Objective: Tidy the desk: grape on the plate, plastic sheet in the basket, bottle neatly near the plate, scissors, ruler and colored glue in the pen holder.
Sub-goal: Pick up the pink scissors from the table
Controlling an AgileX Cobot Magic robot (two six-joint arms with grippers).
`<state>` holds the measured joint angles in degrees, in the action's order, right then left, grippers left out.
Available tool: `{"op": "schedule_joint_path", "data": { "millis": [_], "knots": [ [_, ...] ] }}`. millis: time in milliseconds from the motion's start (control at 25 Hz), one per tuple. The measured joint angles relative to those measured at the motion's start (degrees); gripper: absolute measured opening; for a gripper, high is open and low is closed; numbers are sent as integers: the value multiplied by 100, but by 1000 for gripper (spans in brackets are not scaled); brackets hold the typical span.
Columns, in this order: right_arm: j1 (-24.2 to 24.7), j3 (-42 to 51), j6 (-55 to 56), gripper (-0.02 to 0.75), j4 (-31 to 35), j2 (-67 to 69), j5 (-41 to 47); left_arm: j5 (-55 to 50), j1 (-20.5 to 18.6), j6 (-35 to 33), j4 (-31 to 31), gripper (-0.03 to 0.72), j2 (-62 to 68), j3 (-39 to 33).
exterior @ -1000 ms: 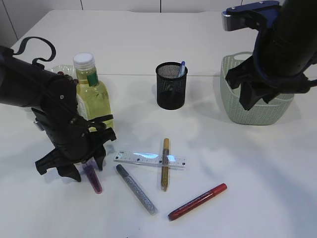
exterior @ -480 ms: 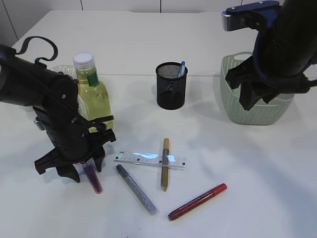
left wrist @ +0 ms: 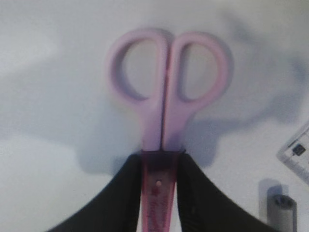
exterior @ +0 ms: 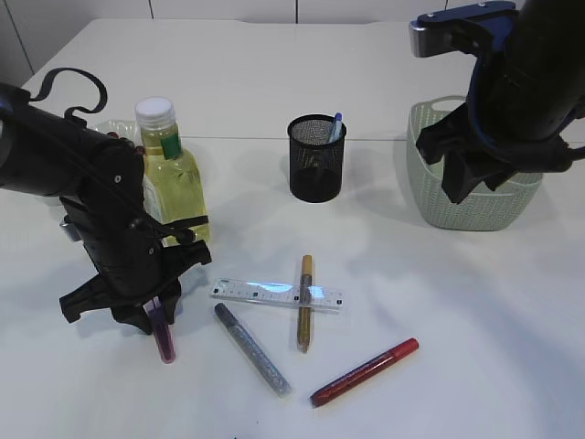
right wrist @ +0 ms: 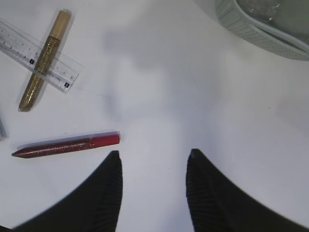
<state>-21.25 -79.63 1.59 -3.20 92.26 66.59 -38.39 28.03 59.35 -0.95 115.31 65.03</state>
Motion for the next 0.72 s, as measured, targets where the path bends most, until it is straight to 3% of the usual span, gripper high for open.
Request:
{"op": "schedule_joint_path", "data": {
  "millis": [200,720],
  "knots": [
    [0,0,0,353,0,0,0,0,0,0,10,159,0,0],
    [0,0,0,353,0,0,0,-79,0,0,95,145,0,0]
  ]
}}
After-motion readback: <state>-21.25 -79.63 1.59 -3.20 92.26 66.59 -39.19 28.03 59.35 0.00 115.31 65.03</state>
